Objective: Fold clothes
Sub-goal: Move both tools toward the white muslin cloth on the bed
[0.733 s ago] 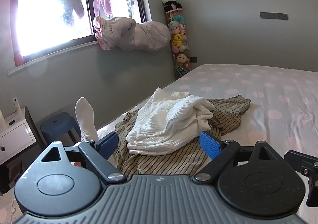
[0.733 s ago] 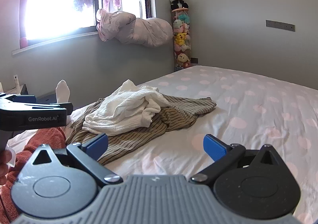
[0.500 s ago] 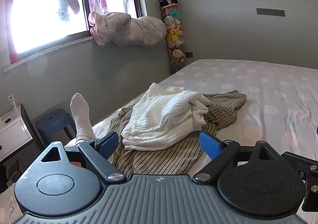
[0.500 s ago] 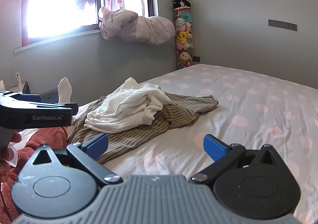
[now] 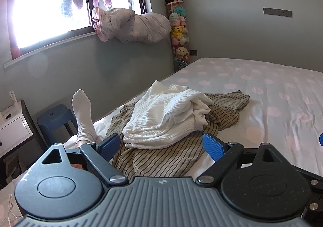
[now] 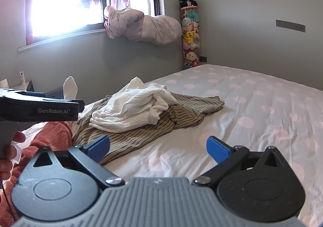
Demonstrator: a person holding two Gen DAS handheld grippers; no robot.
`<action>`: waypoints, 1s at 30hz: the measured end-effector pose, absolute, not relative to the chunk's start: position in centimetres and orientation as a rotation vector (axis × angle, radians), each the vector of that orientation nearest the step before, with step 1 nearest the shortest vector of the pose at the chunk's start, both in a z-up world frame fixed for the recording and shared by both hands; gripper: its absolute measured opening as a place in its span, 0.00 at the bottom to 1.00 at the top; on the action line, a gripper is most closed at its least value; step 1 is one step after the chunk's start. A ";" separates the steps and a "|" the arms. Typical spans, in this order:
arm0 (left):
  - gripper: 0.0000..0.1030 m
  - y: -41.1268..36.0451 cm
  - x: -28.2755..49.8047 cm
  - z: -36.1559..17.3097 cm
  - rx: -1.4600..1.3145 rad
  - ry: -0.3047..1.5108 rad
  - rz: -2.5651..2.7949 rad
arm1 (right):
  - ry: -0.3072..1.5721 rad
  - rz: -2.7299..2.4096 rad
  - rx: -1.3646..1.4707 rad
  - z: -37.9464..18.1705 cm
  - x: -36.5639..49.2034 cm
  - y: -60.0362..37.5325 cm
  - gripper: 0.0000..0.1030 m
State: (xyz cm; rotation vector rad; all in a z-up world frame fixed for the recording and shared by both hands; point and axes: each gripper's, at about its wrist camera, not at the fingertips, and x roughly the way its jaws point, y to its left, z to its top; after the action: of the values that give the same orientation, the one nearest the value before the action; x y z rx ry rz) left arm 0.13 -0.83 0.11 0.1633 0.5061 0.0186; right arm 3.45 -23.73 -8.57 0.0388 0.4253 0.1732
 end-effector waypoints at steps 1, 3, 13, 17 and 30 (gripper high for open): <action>0.87 -1.0 0.2 0.0 0.167 0.517 0.013 | 0.425 0.177 0.037 -8.6 3.4 -23.7 0.99; 0.87 -1.2 0.3 -0.2 0.173 0.534 0.005 | 0.427 0.180 0.030 -8.7 3.5 -23.6 0.99; 0.87 -1.0 0.4 -1.0 0.166 0.568 -0.002 | 0.465 0.147 0.014 -9.1 4.4 -23.2 0.99; 0.87 -1.1 0.3 -1.2 0.174 0.567 -0.002 | 0.494 0.131 0.012 -9.4 4.8 -23.2 0.99; 0.87 -1.5 0.5 -1.9 0.191 0.593 -0.006 | 0.541 0.116 0.024 -10.2 5.5 -23.5 0.99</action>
State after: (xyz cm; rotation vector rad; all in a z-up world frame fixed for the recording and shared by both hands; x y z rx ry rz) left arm 0.48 -1.51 -1.91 0.1910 0.5932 -0.0064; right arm 5.49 -23.54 -10.20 0.0240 0.5408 0.1158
